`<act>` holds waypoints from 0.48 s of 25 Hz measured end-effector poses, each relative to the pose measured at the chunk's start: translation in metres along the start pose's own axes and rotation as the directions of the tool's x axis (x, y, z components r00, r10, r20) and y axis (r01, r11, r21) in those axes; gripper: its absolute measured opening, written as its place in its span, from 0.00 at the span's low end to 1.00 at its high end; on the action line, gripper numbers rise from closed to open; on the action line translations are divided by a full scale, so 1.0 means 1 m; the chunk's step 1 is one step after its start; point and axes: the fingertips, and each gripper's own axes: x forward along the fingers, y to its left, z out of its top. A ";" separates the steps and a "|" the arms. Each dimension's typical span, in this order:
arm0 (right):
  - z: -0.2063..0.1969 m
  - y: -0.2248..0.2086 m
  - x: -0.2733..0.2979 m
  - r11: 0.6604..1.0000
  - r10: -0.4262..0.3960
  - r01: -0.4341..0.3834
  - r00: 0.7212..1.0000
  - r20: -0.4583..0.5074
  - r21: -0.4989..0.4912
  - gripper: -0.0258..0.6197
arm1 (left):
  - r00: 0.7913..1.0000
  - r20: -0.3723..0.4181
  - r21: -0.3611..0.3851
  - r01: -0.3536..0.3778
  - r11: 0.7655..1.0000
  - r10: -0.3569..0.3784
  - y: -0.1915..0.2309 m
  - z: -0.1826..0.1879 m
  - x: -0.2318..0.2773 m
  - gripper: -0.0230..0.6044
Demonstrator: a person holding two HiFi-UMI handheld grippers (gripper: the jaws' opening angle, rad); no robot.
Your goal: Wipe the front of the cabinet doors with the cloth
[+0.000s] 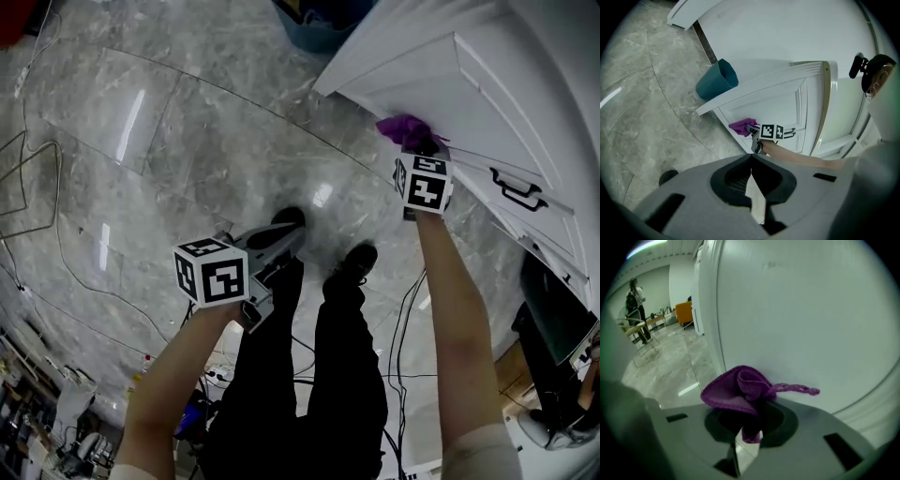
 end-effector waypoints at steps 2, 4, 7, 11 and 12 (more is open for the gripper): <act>-0.012 0.000 0.015 1.000 0.003 -0.004 0.999 -0.052 -0.023 0.13 | 1.000 0.002 0.017 -0.012 1.000 0.012 0.004 0.009 -0.009 0.07; -0.025 -0.002 0.028 1.000 0.007 -0.008 0.992 -0.130 -0.008 0.13 | 1.000 0.007 0.021 -0.020 1.000 0.020 0.006 0.017 -0.016 0.07; -0.031 0.006 0.034 0.999 0.038 -0.037 0.976 -0.215 0.010 0.13 | 0.998 -0.020 0.035 -0.060 0.998 0.061 0.012 0.026 -0.033 0.07; 0.023 0.020 -0.012 0.989 0.138 -0.142 0.988 -0.072 -0.048 0.13 | 0.991 -0.100 0.134 -0.072 0.988 0.086 0.004 0.036 -0.044 0.07; 0.037 0.023 -0.033 0.986 0.159 -0.160 0.987 -0.025 -0.043 0.13 | 0.990 -0.117 0.158 -0.061 0.986 0.080 -0.003 0.038 -0.047 0.07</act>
